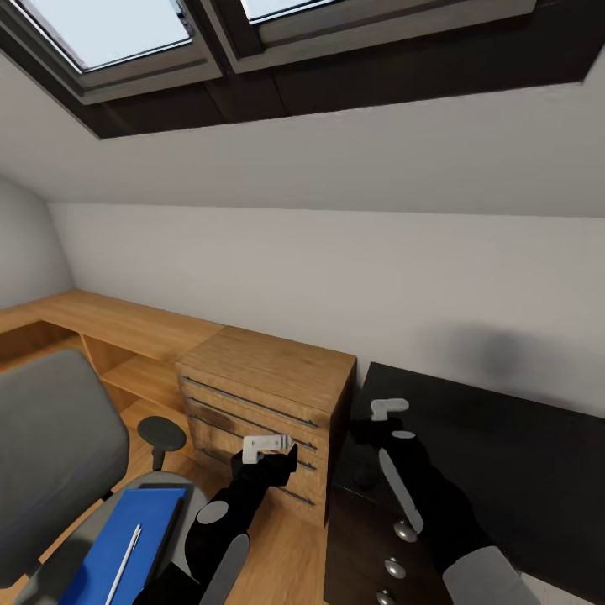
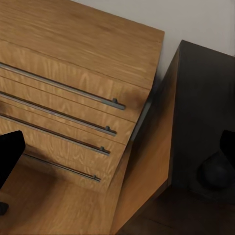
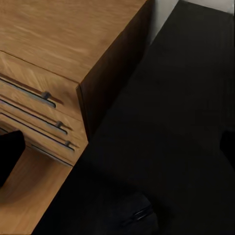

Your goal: In the bedroom, organize the workspace by keeping the computer under the desk, ensuring the monitor is on the desk, placing the keyboard on the desk next to the monitor, placing the mouse on the desk next to the keyboard, moving the folder from the swivel chair onto the desk next to the mouse, stacking the notebook on top of the folder with the pen on top of the notebook, and positioning the swivel chair next to the desk.

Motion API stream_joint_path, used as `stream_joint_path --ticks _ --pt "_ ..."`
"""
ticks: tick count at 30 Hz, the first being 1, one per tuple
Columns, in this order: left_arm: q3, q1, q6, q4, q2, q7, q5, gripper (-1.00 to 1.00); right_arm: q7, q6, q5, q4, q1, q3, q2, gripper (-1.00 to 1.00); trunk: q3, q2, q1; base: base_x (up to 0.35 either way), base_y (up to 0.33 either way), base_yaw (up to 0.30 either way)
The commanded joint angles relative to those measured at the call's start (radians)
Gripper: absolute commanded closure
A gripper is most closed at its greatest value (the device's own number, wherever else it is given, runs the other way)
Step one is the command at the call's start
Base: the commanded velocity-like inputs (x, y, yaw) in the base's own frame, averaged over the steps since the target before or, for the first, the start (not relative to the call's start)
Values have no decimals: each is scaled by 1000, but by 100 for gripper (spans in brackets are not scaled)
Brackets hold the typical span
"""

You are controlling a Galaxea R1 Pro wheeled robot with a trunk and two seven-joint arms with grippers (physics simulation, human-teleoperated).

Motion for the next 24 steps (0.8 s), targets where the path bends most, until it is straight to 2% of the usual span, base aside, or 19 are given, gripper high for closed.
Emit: stream_joint_path --ticks 1,2,6,24 --pt "-2 -1 2 -1 0 10 11 -100 -26 5 -11 -28 11 2 0 -100 -1 -1 0 0 0 0" --pt "-2 -1 2 -1 0 10 11 -100 -52 8 -14 -72 29 3 0 -100 -1 -1 0 0 0 0" --pt "-2 -1 2 -1 0 10 11 -100 -92 20 -19 -138 54 3 3 -100 -1 -1 0 0 0 0" --pt "-2 -1 2 -1 0 10 10 -100 -102 15 -20 -158 61 2 19 -100 -1 -1 0 0 0 -5"
